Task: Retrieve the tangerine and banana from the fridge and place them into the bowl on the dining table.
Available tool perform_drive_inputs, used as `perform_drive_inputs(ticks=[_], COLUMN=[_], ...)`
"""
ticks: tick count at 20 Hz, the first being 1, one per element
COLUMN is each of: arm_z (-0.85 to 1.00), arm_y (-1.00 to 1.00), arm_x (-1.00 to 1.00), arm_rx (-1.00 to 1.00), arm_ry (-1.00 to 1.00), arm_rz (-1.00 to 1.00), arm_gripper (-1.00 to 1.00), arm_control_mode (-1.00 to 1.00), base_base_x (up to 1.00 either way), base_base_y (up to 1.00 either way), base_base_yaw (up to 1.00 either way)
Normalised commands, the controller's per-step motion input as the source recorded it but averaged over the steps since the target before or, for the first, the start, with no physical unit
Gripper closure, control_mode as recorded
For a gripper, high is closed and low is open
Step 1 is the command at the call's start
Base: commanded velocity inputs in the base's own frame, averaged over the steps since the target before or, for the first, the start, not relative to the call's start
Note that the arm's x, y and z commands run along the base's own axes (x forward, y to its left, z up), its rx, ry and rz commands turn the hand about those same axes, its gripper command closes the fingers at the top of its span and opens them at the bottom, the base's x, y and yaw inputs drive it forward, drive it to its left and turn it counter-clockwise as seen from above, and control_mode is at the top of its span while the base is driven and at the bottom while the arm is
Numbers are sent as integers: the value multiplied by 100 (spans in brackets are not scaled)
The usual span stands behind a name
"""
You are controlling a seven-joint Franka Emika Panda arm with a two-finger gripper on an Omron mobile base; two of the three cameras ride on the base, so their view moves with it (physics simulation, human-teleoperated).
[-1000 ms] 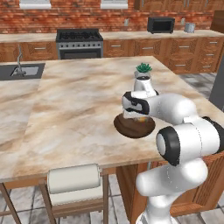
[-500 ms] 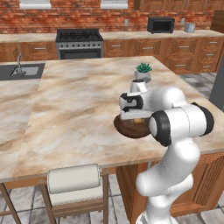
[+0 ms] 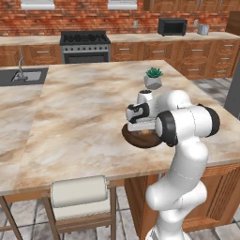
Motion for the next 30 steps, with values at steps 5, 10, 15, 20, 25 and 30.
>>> perform_drive_inputs(ticks=[5,10,15,20,25,30], arm_z=[-29,-18,-3,0,0,6], arm_y=[0,0,0,0,0,-4], arm_x=[29,32,23,0,0,-10], arm_rx=[0,0,0,0,0,0], arm_ry=[0,0,0,-1,-4,-5], arm_rz=[0,-1,-3,-1,0,-2], arm_gripper=[100,100,-100,-100,-100,-100], arm_control_mode=[-100,-100,-100,-100,-100,-100], base_base_x=[0,0,0,0,0,0], base_base_y=[0,0,0,0,0,0], base_base_yaw=[0,0,0,0,0,0])
